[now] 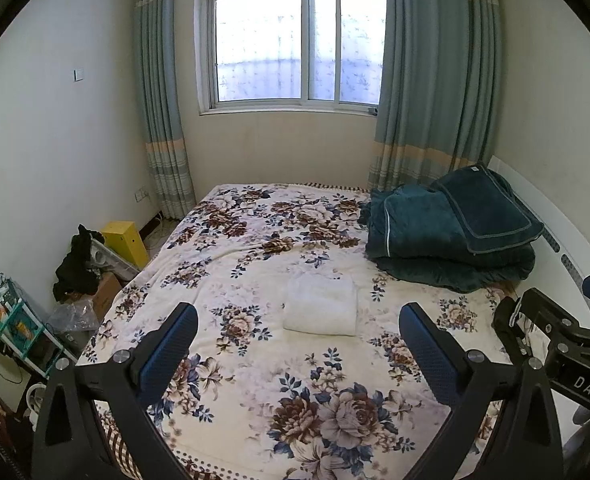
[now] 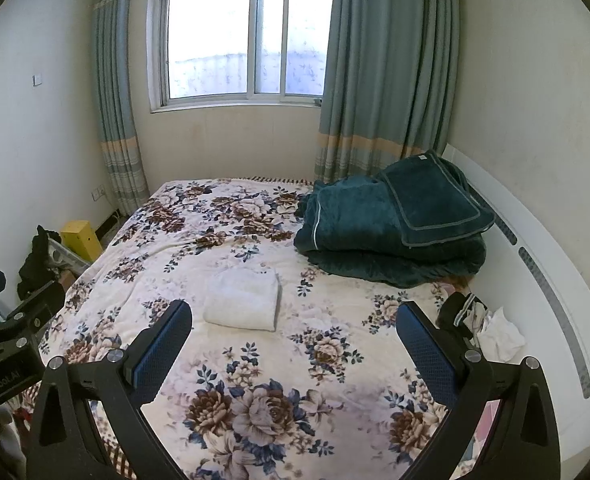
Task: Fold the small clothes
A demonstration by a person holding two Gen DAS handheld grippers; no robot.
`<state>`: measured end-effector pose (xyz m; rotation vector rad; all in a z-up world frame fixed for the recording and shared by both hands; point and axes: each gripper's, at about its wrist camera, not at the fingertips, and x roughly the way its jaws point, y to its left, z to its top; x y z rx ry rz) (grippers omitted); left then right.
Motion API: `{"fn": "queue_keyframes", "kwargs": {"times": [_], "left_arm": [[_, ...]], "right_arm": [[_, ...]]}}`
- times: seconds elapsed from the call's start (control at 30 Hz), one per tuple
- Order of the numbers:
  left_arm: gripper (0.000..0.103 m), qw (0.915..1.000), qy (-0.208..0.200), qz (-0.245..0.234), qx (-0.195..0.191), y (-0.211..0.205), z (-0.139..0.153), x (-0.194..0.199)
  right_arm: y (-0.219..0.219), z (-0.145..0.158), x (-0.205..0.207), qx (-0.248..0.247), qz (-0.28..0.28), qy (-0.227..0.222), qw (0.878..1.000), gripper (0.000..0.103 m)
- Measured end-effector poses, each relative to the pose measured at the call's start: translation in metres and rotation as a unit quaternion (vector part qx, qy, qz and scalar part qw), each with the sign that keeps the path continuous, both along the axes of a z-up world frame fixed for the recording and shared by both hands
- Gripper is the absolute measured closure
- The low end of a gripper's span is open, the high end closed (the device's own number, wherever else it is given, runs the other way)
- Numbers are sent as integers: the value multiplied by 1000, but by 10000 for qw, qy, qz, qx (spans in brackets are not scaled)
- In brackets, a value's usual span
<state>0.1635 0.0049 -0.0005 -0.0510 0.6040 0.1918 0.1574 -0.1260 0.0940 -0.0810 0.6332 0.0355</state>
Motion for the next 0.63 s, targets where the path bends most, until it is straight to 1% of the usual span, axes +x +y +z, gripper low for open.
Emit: {"fn": "queue_keyframes", "kwargs": {"times": [0.63], "left_arm": [[0, 10000, -45, 72, 38, -6, 3, -1]], "right_arm": [[1, -1, -2, 10, -19, -4, 10000, 0]]}}
